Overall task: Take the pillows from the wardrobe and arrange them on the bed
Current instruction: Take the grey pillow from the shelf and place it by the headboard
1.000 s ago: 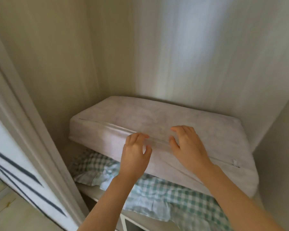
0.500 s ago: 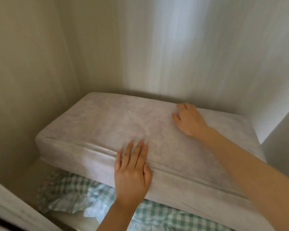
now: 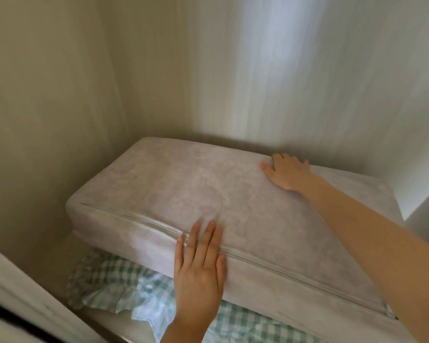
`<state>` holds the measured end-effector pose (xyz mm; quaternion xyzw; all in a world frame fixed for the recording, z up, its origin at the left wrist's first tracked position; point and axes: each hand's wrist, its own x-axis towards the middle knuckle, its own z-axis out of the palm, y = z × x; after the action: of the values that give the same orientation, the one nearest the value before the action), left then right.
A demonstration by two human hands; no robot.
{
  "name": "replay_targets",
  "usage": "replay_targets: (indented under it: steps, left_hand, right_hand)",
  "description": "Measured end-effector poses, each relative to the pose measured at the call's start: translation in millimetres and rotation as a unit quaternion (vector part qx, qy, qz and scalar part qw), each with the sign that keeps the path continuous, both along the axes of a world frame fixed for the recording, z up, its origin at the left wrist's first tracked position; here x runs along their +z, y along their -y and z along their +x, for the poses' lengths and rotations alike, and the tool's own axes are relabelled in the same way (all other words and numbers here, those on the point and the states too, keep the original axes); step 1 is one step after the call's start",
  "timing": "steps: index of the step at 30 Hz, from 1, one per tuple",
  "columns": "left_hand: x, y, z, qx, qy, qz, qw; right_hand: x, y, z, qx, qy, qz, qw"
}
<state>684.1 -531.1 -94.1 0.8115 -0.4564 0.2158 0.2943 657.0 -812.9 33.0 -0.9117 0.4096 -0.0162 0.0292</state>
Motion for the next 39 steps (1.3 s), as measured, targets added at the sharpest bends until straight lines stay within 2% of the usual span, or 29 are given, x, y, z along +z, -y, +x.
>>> replay_targets:
  steps: [6,12,16,20,23,26,30,32,39]
  left_hand:
    - [-1,-12,-8,0.001,0.001,-0.021,1.000]
    - [-11,-26,-17,0.017,-0.058,-0.048,0.997]
    - [2,-32,-37,0.043,-0.156,-0.053,0.985]
    - [29,-31,-61,0.063,-0.262,0.002,0.963]
    - [68,-28,-76,0.063,-0.367,-0.022,0.928]
    - [101,-33,-85,0.034,-0.475,-0.071,0.876]
    - [123,-56,-93,0.016,-0.524,-0.180,0.832]
    - [124,-71,-104,0.012,-0.570,-0.237,0.787]
    - [129,-122,-148,0.072,-0.653,-0.338,0.674]
  right_hand:
    - [18,-13,-11,0.005,0.068,-0.055,0.996]
    - [55,-46,-24,0.034,0.152,-0.146,0.977]
    - [71,-79,-47,0.081,0.166,-0.190,0.964]
    - [78,-113,-67,0.095,0.173,-0.209,0.958]
    - [89,-141,-80,0.124,0.188,-0.203,0.953]
    - [106,-164,-96,0.179,0.172,-0.128,0.960]
    - [118,-196,-129,0.205,0.097,-0.010,0.974]
    - [119,-220,-149,0.223,0.104,0.055,0.968]
    - [109,-302,-218,0.370,0.012,0.114,0.922]
